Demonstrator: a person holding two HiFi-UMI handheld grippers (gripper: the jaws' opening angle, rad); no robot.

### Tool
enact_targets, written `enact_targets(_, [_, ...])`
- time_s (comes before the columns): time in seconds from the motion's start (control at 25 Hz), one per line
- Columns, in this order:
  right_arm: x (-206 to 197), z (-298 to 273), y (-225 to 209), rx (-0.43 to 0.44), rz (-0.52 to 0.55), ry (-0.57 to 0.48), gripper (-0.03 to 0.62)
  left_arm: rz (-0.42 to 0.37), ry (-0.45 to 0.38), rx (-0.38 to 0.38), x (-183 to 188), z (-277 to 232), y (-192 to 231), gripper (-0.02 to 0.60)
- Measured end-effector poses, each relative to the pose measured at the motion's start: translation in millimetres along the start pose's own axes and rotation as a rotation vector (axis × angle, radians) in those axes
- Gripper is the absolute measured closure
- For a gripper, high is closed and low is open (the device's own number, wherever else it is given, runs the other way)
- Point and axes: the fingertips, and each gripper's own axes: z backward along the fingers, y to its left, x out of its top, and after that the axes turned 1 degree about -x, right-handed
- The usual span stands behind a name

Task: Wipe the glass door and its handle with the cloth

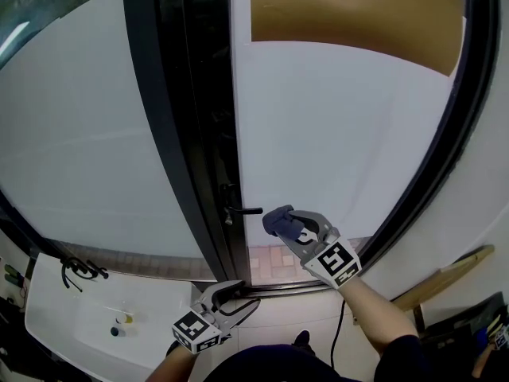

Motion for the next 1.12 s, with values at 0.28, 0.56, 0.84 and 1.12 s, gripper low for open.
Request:
enact_targets(0.28, [26.5,-76.7,-42.5,-0.011,0.303,0.082,0.454,0.008,-0.021,0.039,7.8,-7.0,11.8,0.368])
enact_targets(0.56, [20.8,-150.9,-60.5,-0.022,0.64,0.179,0.457,0.043,-0.014,0.074,-6.1,-6.8,14.1,0.368])
enact_targets(0.84, [1.2,-163.5,-65.7,-0.015,0.826,0.217,0.464,0.07,-0.004,0.103,-10.9,-7.6,18.0,0.368])
enact_targets(1.12, [-36.0,-122.7,-94.2,-0.034,0.832,0.285,0.463,0.074,0.002,0.06,-16.9,-26.7,12.0,0.368])
